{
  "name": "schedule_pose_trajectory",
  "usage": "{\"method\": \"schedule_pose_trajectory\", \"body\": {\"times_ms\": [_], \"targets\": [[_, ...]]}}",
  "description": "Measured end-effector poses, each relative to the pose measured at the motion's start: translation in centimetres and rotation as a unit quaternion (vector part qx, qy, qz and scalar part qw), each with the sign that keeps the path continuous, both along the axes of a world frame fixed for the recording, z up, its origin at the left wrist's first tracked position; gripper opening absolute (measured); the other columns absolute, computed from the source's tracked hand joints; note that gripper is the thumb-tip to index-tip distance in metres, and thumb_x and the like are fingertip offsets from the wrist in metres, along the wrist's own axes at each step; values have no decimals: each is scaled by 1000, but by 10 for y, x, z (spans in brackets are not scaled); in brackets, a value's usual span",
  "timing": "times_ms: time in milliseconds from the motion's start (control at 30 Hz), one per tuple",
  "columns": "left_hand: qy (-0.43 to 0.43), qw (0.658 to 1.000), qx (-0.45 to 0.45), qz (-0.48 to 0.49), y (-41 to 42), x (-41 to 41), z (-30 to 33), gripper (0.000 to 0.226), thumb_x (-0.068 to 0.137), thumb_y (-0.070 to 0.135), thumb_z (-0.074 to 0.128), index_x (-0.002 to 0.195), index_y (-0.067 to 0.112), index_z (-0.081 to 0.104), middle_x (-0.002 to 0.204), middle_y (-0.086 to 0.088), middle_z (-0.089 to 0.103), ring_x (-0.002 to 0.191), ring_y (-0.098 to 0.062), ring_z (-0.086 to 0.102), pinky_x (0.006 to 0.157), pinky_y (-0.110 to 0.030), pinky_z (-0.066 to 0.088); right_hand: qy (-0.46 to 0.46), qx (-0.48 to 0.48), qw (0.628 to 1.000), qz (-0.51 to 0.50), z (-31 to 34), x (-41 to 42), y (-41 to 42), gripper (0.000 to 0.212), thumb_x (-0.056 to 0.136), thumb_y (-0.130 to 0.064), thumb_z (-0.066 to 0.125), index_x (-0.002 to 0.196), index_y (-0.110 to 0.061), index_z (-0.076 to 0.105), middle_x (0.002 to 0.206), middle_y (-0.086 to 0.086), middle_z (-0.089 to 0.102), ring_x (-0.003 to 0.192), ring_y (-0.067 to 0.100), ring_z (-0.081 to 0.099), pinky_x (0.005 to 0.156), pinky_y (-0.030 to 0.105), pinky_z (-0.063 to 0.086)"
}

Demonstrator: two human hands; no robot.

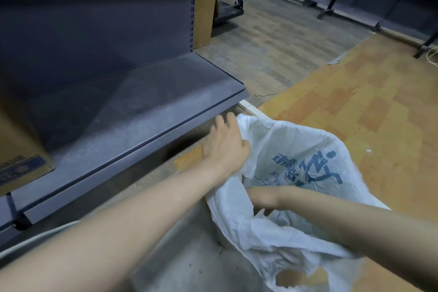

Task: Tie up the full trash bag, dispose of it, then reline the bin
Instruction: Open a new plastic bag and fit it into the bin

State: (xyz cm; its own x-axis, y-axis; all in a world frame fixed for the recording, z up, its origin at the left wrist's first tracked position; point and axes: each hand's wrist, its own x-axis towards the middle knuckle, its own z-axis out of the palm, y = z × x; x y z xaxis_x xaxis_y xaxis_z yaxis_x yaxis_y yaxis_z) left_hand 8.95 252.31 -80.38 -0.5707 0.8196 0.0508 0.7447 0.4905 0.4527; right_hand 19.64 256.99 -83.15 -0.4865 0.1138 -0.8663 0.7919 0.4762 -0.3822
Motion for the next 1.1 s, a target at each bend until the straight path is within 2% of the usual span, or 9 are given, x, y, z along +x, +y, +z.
{"method": "schedule_pose_trajectory", "body": {"times_ms": [100,300,367,500,667,800,900,1000,1100], "targets": [[112,971,133,-163,-17,-8,1,54,87,48,39,124,10,49,121,-8,47,112,-27,47,91,-36,39,19,35,999,10,33,23,11,72,89,-70,15,138,-28,45,136,-12,50,121,13,51,108,34,34],[180,833,104,-513,-75,3,-15,60,82,69,37,71,15,61,67,2,56,59,-21,54,80,-29,40,109,75,984,117,68,81,-5,68,69,-79,47,104,-22,63,105,-9,67,102,11,61,94,32,46],[248,813,129,-511,-83,5,-26,49,82,60,41,64,18,57,58,4,53,51,-19,51,87,-30,46,123,136,973,141,65,96,-15,54,73,-66,60,109,-26,60,98,-12,67,88,5,61,79,25,47],[289,789,199,-504,-77,-3,-30,27,85,29,47,61,16,51,52,2,49,45,-22,47,78,-27,54,207,355,884,224,41,113,-25,6,84,-18,52,88,-16,54,81,9,63,75,29,55,58,32,28],[287,777,234,-509,-75,-5,-33,42,101,28,34,64,14,47,53,-2,44,47,-24,41,75,-28,44,250,469,796,291,27,129,-17,31,62,-42,69,74,-19,51,51,1,56,47,25,55,44,24,23],[325,770,186,-516,-72,-26,-27,37,95,27,46,61,15,49,54,-1,46,49,-24,45,75,-27,40,247,450,791,332,49,151,7,34,73,-51,44,79,-19,53,67,2,62,69,27,60,91,39,39],[386,770,136,-490,-64,-47,-18,28,85,23,45,59,17,54,54,3,53,59,-20,59,92,-33,37,259,466,771,349,40,153,0,17,57,-20,60,60,-21,43,46,-2,49,44,24,49,60,28,52],[382,795,122,-455,-58,-55,-13,27,79,23,40,62,19,60,61,6,61,80,-19,68,116,-34,11,253,500,746,359,26,139,-18,32,46,-20,72,55,-20,41,36,2,42,31,25,40,38,19,24],[358,799,121,-469,-63,-37,-8,48,70,34,44,107,15,68,98,1,71,105,-19,65,114,-45,26,305,549,697,347,21,136,-15,38,48,-31,80,53,-21,45,35,1,42,28,22,40,36,20,15]]}}
